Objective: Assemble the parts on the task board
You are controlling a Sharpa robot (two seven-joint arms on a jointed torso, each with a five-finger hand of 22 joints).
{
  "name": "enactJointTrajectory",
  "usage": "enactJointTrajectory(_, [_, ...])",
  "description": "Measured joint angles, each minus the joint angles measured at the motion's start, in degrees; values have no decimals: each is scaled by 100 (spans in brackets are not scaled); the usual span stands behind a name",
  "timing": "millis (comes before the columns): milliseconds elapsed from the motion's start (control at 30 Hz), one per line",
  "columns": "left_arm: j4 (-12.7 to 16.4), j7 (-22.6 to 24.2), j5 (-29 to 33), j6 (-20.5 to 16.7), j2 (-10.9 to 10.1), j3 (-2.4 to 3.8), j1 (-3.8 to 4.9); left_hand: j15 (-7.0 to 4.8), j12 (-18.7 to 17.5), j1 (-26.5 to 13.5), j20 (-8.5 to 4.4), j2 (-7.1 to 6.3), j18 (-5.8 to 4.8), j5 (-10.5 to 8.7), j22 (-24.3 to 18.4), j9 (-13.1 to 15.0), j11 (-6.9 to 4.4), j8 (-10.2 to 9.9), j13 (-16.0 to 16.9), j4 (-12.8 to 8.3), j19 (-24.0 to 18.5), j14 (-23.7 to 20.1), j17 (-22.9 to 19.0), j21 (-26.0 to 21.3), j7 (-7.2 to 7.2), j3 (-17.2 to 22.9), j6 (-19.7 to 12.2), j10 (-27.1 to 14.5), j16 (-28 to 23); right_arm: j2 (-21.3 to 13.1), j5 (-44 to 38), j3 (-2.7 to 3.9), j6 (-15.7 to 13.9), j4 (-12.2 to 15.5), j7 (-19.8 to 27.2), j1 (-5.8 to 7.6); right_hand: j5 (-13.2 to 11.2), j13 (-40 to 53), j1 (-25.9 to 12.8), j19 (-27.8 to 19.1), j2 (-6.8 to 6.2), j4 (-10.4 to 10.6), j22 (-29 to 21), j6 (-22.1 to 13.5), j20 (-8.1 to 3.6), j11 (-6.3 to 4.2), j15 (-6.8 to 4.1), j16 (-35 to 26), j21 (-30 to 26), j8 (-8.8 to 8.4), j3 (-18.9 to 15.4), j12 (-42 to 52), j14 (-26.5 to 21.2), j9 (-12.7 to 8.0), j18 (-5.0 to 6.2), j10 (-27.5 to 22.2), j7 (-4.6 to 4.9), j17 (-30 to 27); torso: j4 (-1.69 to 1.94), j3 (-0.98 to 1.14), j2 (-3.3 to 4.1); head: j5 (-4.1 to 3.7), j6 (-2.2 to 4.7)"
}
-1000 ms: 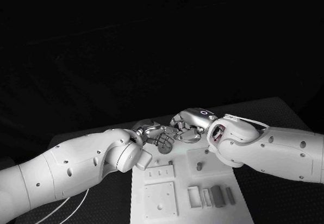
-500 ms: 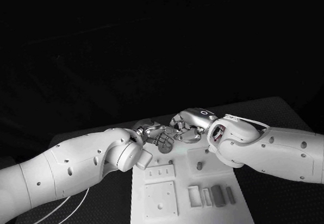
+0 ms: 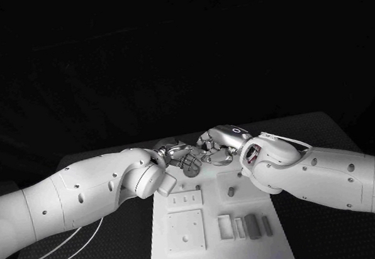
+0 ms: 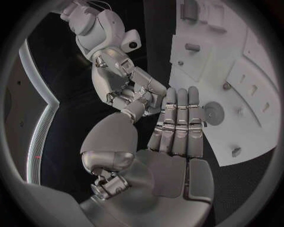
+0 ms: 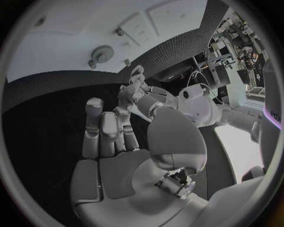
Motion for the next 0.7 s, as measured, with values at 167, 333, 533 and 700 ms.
enactJointTrajectory(167, [5, -5, 18, -2, -8, -4, -5, 20, 0, 0, 0, 0, -1, 87, 8, -17, -20, -1, 10, -3, 0, 20, 15, 0, 0, 61, 0, 20, 0, 14, -3, 4, -7, -19, 9, -18, 0, 0, 0, 0, 0, 15, 0, 2, 1, 0, 0, 0, 0, 0, 14, 0, 0, 0, 1, 0, -2, 6, 2, 0, 3, 4, -7])
enactJointTrajectory(333, [26, -6, 42, -4, -15, -5, -5, -17, 0, -30, -31, 165, -6, 471, 62, 33, -33, 72, 77, -28, 31, 96, 99, 0, 3, 223, 59, 94, -23, 1, -6, 1, -11, -37, 3, -33, 0, 0, 22, 0, -23, 17, 0, 2, 2, 0, 1, 0, 0, 0, 16, 0, 0, -2, 1, 0, -2, 6, 1, 1, 4, 15, -15])
enactJointTrajectory(533, [33, -6, 50, -6, -20, -4, -5, -52, 0, -284, -51, 200, -14, 587, 137, 74, -72, 57, 168, -55, 51, 134, 215, 0, 23, 451, 79, 133, -64, -5, -8, 2, -16, -29, -3, -33, 0, 0, 22, -7, -23, 17, 0, 2, 9, 0, 1, 0, 0, 0, 17, 0, 0, -2, 1, 0, -2, 6, -3, 3, 4, 20, -22])
enactJointTrajectory(700, [40, -18, 51, -5, -29, -2, -5, -49, 0, -350, -72, 184, -42, 635, 195, 111, -77, 53, 229, -55, 72, 172, 284, 22, 23, 494, 79, 178, -67, -7, -12, 2, -17, -25, -2, -35, -1, 0, 21, -6, -24, 17, 0, 2, 9, 0, 2, 0, 0, 0, 17, 0, -1, -3, 1, 0, -2, 8, -4, 5, 4, 21, -29])
